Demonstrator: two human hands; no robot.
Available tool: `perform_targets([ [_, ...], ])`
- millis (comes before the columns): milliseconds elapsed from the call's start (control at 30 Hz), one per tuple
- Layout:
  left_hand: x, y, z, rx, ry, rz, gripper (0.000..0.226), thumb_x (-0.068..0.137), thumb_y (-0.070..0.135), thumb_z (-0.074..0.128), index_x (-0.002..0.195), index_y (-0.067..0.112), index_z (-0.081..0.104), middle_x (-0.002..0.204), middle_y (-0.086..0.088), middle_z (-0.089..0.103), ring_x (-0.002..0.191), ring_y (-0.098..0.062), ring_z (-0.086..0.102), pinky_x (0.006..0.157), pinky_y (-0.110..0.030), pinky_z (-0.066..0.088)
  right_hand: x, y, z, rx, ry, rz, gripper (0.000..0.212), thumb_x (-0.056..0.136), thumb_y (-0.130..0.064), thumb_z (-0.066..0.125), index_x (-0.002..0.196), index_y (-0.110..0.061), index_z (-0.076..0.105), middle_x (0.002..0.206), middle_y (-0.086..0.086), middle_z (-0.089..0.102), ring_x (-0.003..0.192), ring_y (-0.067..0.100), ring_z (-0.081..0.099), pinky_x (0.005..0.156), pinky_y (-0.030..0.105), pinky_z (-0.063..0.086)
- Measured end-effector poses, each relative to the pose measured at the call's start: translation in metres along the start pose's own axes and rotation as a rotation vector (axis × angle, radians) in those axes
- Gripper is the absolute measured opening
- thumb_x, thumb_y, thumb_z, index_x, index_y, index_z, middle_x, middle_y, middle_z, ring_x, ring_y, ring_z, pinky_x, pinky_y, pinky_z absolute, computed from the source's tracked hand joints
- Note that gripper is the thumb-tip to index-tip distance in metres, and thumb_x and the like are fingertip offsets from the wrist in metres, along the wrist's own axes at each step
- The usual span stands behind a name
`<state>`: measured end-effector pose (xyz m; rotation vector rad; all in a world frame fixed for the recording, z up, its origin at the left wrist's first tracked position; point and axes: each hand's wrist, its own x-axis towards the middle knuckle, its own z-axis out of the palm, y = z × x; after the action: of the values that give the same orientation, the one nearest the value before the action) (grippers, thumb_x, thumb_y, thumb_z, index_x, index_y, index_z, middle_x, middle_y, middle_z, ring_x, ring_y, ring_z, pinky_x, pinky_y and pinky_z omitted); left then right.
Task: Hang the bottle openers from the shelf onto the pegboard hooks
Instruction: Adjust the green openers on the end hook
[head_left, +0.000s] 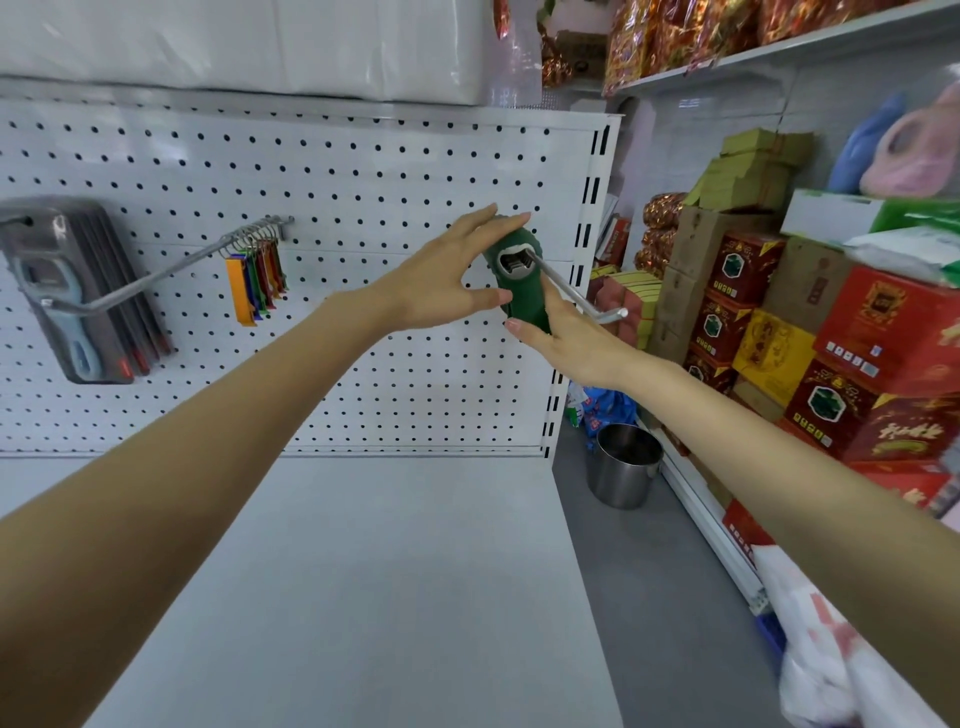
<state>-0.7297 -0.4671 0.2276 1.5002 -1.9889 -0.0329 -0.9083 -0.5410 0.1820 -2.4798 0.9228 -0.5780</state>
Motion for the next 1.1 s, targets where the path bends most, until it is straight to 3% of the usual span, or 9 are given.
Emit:
perform_targets([
  [67,-0.002,0.002,0.002,-0.034,0.03,-0.015,0.076,0.089,0.027,0.064,0.149,0.04,0.019,0.16,0.0,0.011,0.146,-0.015,0.014,0.109,-0.024,0.016,0.001,0.002,-0.004,0.014,0.008,0.012,0.084,0.094,-0.055,0.041,0.152,-0.026,-0.013,0.159,0.01,0.014,0.144,0.025,0.019,0.116,0.044,0.023],
  [167,-0.009,0.001,0.006,-0.081,0.042,-0.048,0.075,0.089,0.027,0.064,0.149,0.039,0.02,0.159,0.002,0.017,0.144,-0.015,0.021,0.114,-0.031,0.022,0.0,0.006,-0.012,0.043,-0.019,0.026,0.082,0.094,-0.055,0.04,0.151,-0.029,-0.013,0.162,0.007,0.002,0.148,0.023,0.009,0.119,0.042,0.015],
  [300,-0.016,-0.004,0.01,-0.341,0.083,-0.168,0.068,0.09,0.028,0.063,0.146,0.04,0.026,0.154,0.005,0.029,0.139,-0.014,0.032,0.11,-0.035,0.033,-0.002,0.008,-0.02,0.031,-0.058,0.01,0.075,0.098,-0.049,0.036,0.152,-0.029,-0.011,0.162,0.006,0.0,0.147,0.023,0.014,0.119,0.041,0.016],
  [467,-0.015,-0.003,0.015,-0.58,0.1,-0.262,0.063,0.093,0.035,0.058,0.147,0.039,0.026,0.154,0.001,0.029,0.133,-0.015,0.042,0.104,-0.034,0.04,0.0,0.005,-0.019,0.027,-0.077,0.011,0.069,0.101,-0.045,0.032,0.152,-0.026,-0.01,0.16,0.008,0.011,0.144,0.025,0.022,0.11,0.033,0.025],
  [667,-0.014,-0.002,0.021,-0.813,0.097,-0.306,0.052,0.096,0.032,0.055,0.144,0.036,0.036,0.139,0.009,0.049,0.126,-0.015,0.05,0.097,-0.038,0.049,0.003,0.007,-0.013,0.13,-0.088,-0.042,0.062,0.103,-0.036,0.031,0.153,-0.025,-0.004,0.16,0.0,0.013,0.144,0.02,0.022,0.107,0.023,0.019],
  [800,-0.012,-0.002,0.022,-0.82,0.109,-0.331,0.052,0.097,0.033,0.051,0.146,0.031,0.034,0.142,0.006,0.048,0.125,-0.019,0.052,0.099,-0.041,0.049,0.005,0.01,-0.015,0.099,-0.084,-0.036,0.059,0.104,-0.037,0.028,0.153,-0.027,-0.001,0.159,0.001,0.02,0.144,0.022,0.023,0.107,0.023,0.021],
  [967,-0.008,0.006,0.023,-0.762,0.143,-0.353,0.05,0.1,0.031,0.046,0.148,0.028,0.031,0.143,0.004,0.047,0.125,-0.019,0.052,0.098,-0.04,0.05,0.009,0.006,-0.014,0.087,-0.098,-0.012,0.059,0.104,-0.035,0.029,0.153,-0.027,-0.002,0.158,0.007,0.023,0.142,0.028,0.028,0.116,0.04,0.026],
  [1100,-0.006,0.007,0.021,-0.709,0.162,-0.363,0.047,0.102,0.03,0.043,0.147,0.027,0.034,0.142,0.002,0.05,0.122,-0.018,0.054,0.096,-0.037,0.05,0.007,0.001,-0.014,0.077,-0.105,0.009,0.06,0.104,-0.035,0.03,0.153,-0.026,-0.001,0.157,0.008,0.024,0.141,0.029,0.029,0.116,0.041,0.025],
])
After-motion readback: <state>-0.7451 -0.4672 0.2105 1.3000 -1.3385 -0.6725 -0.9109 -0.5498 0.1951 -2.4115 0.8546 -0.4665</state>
